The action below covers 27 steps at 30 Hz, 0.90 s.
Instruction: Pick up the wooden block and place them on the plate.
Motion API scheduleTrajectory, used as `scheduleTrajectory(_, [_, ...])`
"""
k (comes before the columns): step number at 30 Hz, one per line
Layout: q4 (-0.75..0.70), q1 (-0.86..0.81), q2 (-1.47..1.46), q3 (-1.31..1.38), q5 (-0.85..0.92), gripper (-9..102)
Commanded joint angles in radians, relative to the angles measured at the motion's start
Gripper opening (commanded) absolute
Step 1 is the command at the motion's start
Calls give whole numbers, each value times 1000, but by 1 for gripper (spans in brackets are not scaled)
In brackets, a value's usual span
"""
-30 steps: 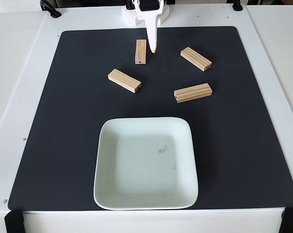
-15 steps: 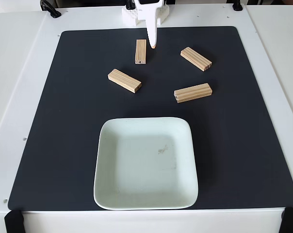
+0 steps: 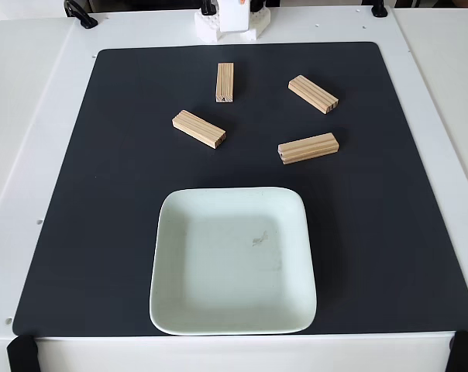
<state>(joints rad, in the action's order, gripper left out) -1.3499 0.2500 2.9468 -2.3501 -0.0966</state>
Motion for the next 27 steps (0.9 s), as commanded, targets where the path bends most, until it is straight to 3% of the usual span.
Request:
scheduleTrajectory(1, [-38,8,-209,305,84,0])
scheduleTrajectory(7, [-41,67,-394,459,339,0])
scheduleTrajectory(13, [-61,87,-456,356,785,0])
scheduleTrajectory(18, [-238,61,-460,318,1126,0])
scheduleTrajectory(27, [-236,-34,-460,229,1601,0])
